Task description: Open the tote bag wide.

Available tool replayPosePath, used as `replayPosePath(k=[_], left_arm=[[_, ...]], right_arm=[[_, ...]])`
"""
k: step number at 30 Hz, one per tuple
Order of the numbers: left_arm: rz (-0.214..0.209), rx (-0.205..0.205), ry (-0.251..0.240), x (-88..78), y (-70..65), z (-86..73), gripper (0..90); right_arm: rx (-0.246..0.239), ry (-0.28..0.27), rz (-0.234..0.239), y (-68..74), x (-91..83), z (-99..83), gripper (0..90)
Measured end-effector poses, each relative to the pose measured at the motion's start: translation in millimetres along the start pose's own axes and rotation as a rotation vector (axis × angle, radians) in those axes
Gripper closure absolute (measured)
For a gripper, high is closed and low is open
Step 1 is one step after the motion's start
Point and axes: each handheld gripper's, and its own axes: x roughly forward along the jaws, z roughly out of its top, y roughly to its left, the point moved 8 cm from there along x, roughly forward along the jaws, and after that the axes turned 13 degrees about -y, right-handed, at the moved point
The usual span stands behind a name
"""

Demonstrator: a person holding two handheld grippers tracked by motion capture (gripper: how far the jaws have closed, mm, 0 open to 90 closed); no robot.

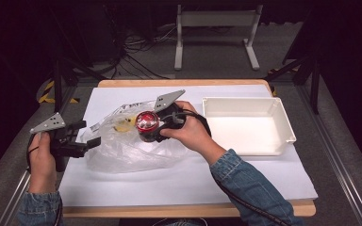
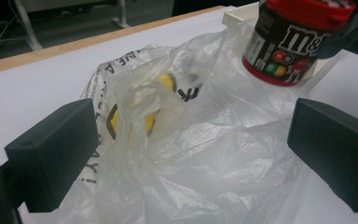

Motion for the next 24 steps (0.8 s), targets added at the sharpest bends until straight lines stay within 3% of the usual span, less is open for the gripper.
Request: replayPosePath(k=[6, 10, 24], left_arm=[[-0.02, 0.005, 0.007, 4.1, -2.6, -0.6, 3.3], [-0.059, -0.002, 0.04, 5.1, -6.9, -2.6, 3.6], [-0.083, -0.001, 0.066, 13.4, -8.8, -1.2, 4.9]], right_arm=[[-0.004, 0.007, -0.014, -5.4, -15.1, 4.0, 24.8], [0.0, 0.006, -0.035, -11.1, -27.6, 5.0, 24.8], [0.011, 0.018, -0.111, -32.5, -77.6, 0.0, 24.8]])
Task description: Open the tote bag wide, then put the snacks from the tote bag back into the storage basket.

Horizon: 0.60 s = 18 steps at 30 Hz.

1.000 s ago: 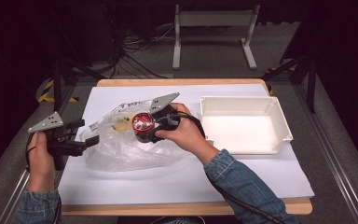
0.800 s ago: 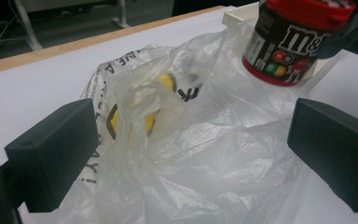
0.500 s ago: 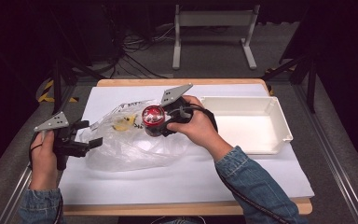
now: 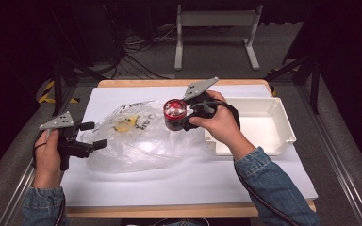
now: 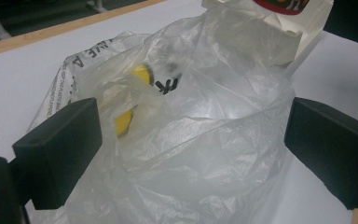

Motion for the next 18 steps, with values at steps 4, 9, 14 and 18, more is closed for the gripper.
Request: replayPosePath(k=[4, 9, 14, 18], left_arm=[[-0.002, 0.006, -0.001, 2.5, -0.5, 1.3, 4.7], [-0.007, 0.021, 0.002, 4.7, 1.1, 2.1, 4.7], [-0.009, 0.01, 0.005, 8.0, 1.2, 1.5, 4.7], [-0.014, 0.014, 0.012, 8.2, 0.6, 0.6, 4.7]], right_arm=[[0.008, 0.013, -0.024, -8.2, -14.2, -2.7, 24.8], [0.012, 0.032, -0.047, -18.9, -29.9, -7.7, 24.8], [0.034, 0.029, -0.078, -32.1, -43.9, -13.2, 24.8], [0.041, 0.036, -0.093, -42.8, -51.9, -16.5, 24.8]])
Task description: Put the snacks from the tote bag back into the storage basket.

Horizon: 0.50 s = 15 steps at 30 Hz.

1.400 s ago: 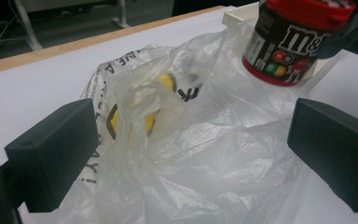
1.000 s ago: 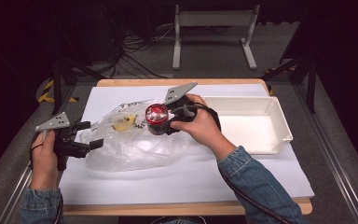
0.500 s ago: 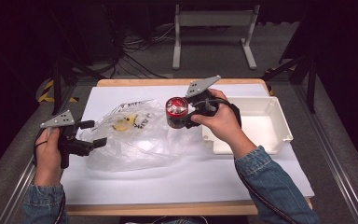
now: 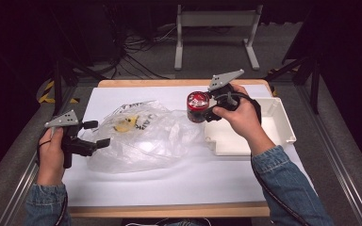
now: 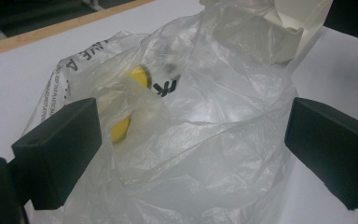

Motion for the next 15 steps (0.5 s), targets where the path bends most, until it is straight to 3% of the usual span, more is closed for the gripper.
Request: replayPosePath(k=[6, 15], left_arm=[[-0.002, -0.001, -0.001, -0.5, -0.5, 0.2, 4.7], [-0.005, 0.001, 0.01, -0.2, -1.8, -1.7, 4.6]], right_arm=[[0.015, -0.004, -0.026, -18.7, -12.5, -7.1, 24.8], [0.016, 0.003, -0.009, -33.8, -21.6, -18.0, 24.8]])
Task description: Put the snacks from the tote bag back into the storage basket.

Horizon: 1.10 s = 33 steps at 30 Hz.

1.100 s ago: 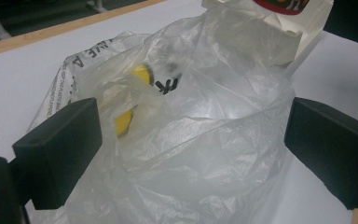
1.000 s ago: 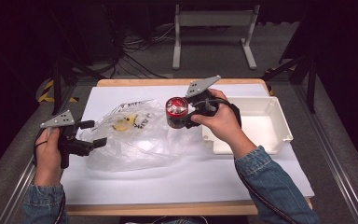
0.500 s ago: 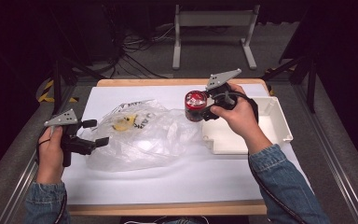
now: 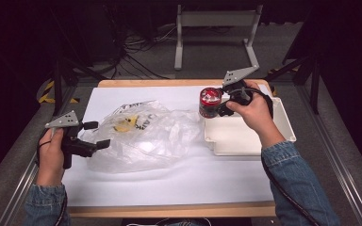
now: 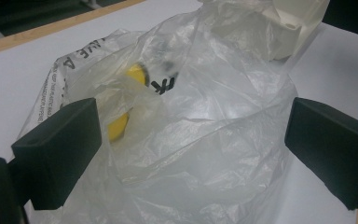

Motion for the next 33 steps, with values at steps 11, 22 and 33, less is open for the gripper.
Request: replayPosePath(k=[11, 22, 33], left_arm=[[-0.004, 0.012, 0.006, -0.4, -0.3, -2.9, 4.6], [0.003, 0.006, 0.003, -6.5, -2.1, -5.4, 4.6], [0.007, -0.019, 0.007, -8.7, -8.0, -10.6, 4.1]], right_arm=[[-0.002, 0.041, -0.027, -22.9, -1.8, -25.5, 24.8], [0.008, 0.055, -0.035, -43.7, -0.5, -52.6, 24.8], [0.019, 0.075, -0.011, -48.6, 7.0, -76.5, 24.8]])
